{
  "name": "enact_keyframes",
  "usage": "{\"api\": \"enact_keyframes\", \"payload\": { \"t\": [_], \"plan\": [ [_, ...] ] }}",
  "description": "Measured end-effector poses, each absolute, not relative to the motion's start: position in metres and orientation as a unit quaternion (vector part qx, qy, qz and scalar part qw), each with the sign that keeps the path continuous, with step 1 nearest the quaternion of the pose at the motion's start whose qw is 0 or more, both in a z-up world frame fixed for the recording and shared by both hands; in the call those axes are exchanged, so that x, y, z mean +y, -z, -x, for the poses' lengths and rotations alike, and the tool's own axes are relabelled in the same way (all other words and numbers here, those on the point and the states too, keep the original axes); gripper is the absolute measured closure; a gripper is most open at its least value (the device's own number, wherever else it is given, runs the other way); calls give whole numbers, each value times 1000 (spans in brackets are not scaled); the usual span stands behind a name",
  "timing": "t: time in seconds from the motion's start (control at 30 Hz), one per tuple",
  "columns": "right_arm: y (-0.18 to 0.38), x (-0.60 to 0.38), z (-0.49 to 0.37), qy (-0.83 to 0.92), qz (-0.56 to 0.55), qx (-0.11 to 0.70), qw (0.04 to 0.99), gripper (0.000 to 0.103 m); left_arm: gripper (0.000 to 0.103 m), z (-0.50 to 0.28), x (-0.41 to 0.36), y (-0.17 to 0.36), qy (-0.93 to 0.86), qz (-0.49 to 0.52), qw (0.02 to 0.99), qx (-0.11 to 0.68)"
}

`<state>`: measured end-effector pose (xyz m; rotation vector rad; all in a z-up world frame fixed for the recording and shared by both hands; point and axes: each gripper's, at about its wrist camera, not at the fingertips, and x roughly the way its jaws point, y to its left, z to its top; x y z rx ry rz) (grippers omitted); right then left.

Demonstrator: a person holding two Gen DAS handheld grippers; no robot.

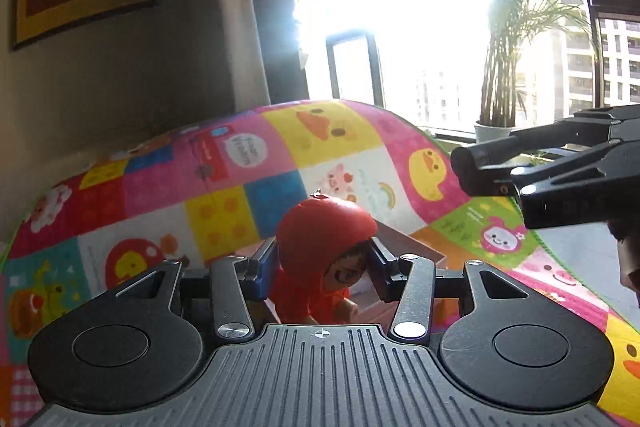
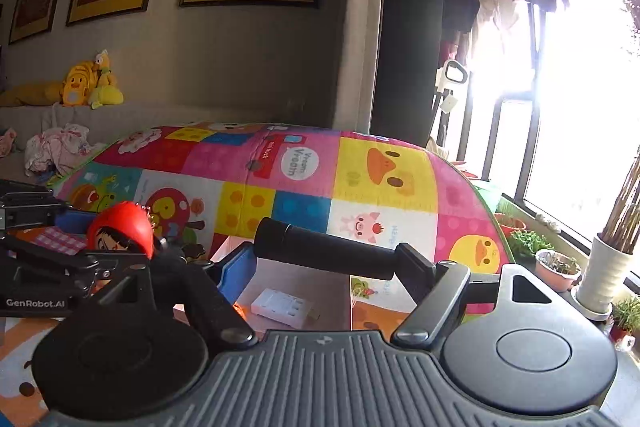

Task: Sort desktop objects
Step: 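Carry the doll over the pink box with the left tool while the right tool grasps the black foam cylinder, then open the left tool to drop the doll in the box while the right tool releases the cylinder inside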

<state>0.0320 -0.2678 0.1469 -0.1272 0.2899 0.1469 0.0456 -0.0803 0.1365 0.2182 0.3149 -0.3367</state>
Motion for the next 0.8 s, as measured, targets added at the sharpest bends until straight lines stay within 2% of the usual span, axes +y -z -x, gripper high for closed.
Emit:
{"api": "enact_keyframes", "payload": {
  "t": [0.17, 0.37, 0.4, 0.43, 0.53, 0.6, 0.8],
  "plan": [
    [-130, -276, -61, -52, 61, 161, 984, 27, 51, -99, -97, -125, 178, -93, 967, 155],
    [-109, -278, -93, -36, 71, 187, 979, 27, 48, -152, -102, -77, 173, -74, 958, 215],
    [-106, -277, -97, -37, 73, 192, 978, 27, 43, -154, -98, -71, 171, -66, 957, 224],
    [-103, -276, -101, -38, 76, 198, 977, 27, 32, -155, -94, -68, 167, -58, 957, 230],
    [-95, -270, -113, -44, 85, 211, 973, 27, 12, -141, -79, -69, 171, -37, 960, 220],
    [-92, -264, -124, -51, 86, 222, 970, 27, 7, -125, -68, -71, 172, -32, 963, 207],
    [-84, -236, -181, -84, 63, 272, 956, 27, 7, -88, -28, -67, 130, -17, 963, 234]
  ]
}}
